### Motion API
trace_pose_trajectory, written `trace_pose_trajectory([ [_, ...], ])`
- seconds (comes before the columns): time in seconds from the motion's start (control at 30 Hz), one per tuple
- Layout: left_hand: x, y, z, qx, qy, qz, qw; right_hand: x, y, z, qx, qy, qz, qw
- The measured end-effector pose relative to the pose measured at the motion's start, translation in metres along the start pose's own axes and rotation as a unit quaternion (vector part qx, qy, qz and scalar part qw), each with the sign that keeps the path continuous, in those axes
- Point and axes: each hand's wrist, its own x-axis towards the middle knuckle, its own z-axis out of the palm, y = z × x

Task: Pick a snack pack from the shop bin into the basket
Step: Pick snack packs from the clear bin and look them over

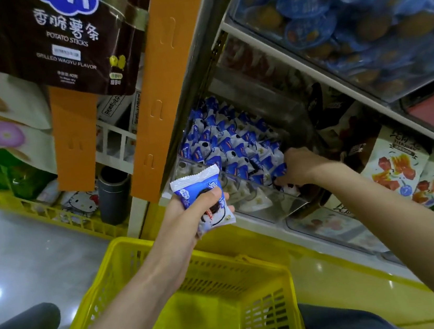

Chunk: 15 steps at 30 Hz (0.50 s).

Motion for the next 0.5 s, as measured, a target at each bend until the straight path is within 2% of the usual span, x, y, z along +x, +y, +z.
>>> trace_pose_trajectory([
  [0.23,0.001,0.000,0.003,-0.018,0.018,-0.007,1.000,0.002,0.009,-0.003,0.160,-0.092,-0.018,0.983],
  [0.4,0.003,-0.002,0.001,-0.029,0.003,-0.002,1.000,0.001,0.009,0.011,0.330,-0.132,0.012,0.935],
  [0.5,0.002,-0.003,0.002,-0.028,0.003,-0.005,1.000,0.004,0.008,0.022,0.291,-0.098,0.024,0.951],
])
